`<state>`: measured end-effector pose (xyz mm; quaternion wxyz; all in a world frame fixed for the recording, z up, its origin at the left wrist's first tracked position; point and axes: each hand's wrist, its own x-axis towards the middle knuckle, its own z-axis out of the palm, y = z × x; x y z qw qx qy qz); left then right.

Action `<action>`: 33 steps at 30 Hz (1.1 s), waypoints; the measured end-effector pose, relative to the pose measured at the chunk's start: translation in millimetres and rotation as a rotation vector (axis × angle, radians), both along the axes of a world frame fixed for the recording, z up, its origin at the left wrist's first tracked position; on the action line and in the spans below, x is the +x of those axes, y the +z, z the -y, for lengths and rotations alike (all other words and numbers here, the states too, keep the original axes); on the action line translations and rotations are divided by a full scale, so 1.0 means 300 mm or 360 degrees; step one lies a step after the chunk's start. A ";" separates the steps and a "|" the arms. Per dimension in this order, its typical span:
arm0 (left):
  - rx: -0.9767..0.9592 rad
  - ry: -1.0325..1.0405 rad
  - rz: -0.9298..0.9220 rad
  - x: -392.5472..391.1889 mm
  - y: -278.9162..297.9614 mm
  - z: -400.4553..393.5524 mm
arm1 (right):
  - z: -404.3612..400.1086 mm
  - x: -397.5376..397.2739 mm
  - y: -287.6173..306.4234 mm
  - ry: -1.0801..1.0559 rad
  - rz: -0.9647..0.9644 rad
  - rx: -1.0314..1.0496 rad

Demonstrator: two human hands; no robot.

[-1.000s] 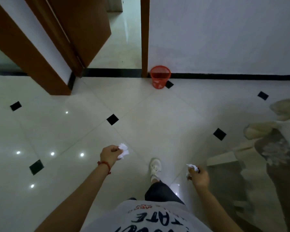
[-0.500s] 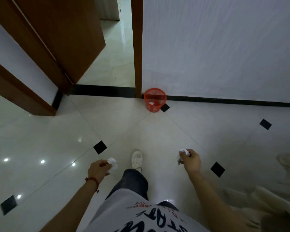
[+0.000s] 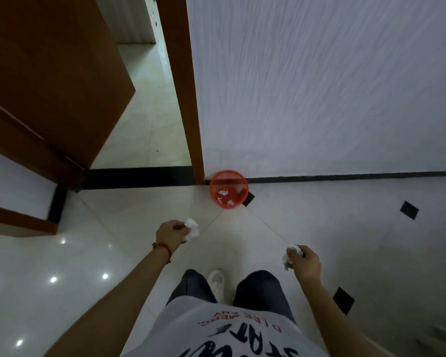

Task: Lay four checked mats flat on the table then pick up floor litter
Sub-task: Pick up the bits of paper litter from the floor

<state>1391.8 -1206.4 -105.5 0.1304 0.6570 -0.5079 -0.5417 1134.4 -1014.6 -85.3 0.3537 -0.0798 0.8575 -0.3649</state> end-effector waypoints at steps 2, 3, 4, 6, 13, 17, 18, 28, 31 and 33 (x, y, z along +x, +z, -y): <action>-0.0044 -0.0058 -0.0032 -0.084 0.008 0.112 | 0.054 -0.039 -0.011 -0.0044 0.0033 0.0041; -0.0061 -0.0068 -0.0034 -0.123 0.005 0.164 | 0.087 -0.060 -0.019 -0.0051 0.0049 0.0074; -0.0068 -0.0065 -0.0037 -0.159 0.000 0.214 | 0.125 -0.082 -0.028 -0.0049 0.0067 0.0096; -0.0063 -0.0052 -0.0051 -0.224 -0.017 0.298 | 0.213 -0.130 -0.045 -0.0007 0.0108 0.0110; 0.0113 -0.0036 0.0080 -0.357 -0.078 0.469 | 0.541 -0.278 -0.093 0.0083 0.0157 0.0153; 0.0170 -0.0013 0.0120 -0.429 -0.142 0.567 | 0.721 -0.324 -0.168 0.0172 0.0203 0.0167; 0.0183 -0.0016 0.0140 -0.446 -0.166 0.588 | 0.762 -0.330 -0.192 0.0181 0.0214 0.0178; 0.0317 -0.0245 0.0231 -0.617 -0.541 0.732 | 1.041 -0.320 -0.596 0.0055 0.0264 0.0251; 0.0382 -0.0223 0.0225 -0.636 -0.663 0.751 | 1.054 -0.296 -0.715 -0.0078 0.0320 0.0285; 0.0440 -0.0175 0.0205 -0.652 -0.744 0.760 | 1.066 -0.288 -0.795 -0.0097 0.0322 0.0312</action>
